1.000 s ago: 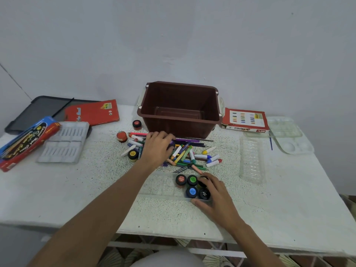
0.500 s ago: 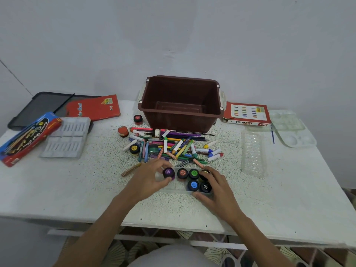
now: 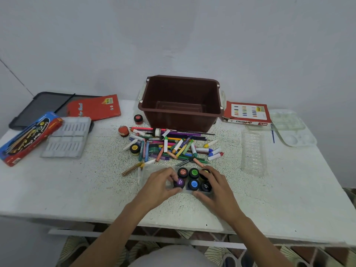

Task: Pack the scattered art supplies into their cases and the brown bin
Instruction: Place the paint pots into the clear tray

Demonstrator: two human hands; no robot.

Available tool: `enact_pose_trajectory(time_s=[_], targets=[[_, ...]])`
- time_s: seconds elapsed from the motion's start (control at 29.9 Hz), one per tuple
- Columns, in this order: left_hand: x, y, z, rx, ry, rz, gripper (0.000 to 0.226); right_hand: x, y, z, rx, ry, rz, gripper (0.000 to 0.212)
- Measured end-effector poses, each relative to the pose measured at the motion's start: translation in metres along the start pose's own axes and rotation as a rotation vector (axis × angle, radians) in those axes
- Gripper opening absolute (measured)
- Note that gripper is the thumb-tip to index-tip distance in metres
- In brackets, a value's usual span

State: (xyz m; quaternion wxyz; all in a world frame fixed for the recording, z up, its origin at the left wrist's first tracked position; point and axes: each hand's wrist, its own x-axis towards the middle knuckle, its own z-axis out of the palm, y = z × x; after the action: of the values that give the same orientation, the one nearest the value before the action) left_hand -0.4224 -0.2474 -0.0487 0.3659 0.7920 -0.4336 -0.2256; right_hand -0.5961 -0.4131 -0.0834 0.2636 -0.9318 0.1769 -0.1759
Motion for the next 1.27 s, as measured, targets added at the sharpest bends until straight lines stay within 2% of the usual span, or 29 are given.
enact_pose_trajectory(time_s=[0.37,0.6,0.77,0.87,0.94,1.14,1.27], targets=[[-0.004,-0.003,-0.009,-0.01,0.03,0.007,0.026,0.0,-0.002,-0.001,0.005,0.009,0.011,0.067],[0.006,-0.011,-0.025,0.147,0.202,0.043,0.009,-0.001,-0.001,0.0,0.009,0.012,0.014,0.067],[0.034,-0.026,-0.041,0.363,0.404,0.028,0.027,-0.001,-0.001,0.0,0.014,-0.001,0.027,0.068],[0.05,-0.036,-0.048,0.501,0.363,-0.065,0.048,-0.001,0.0,0.0,0.015,-0.003,0.03,0.067],[0.058,-0.038,-0.051,0.562,0.299,-0.113,0.053,-0.001,0.0,0.0,0.016,-0.006,0.029,0.067],[0.065,-0.041,-0.054,0.714,0.326,-0.03,0.037,-0.001,-0.002,-0.001,0.024,-0.003,0.024,0.067],[0.059,-0.042,-0.053,0.659,0.344,0.052,0.026,0.0,-0.002,-0.002,0.015,-0.001,0.015,0.067]])
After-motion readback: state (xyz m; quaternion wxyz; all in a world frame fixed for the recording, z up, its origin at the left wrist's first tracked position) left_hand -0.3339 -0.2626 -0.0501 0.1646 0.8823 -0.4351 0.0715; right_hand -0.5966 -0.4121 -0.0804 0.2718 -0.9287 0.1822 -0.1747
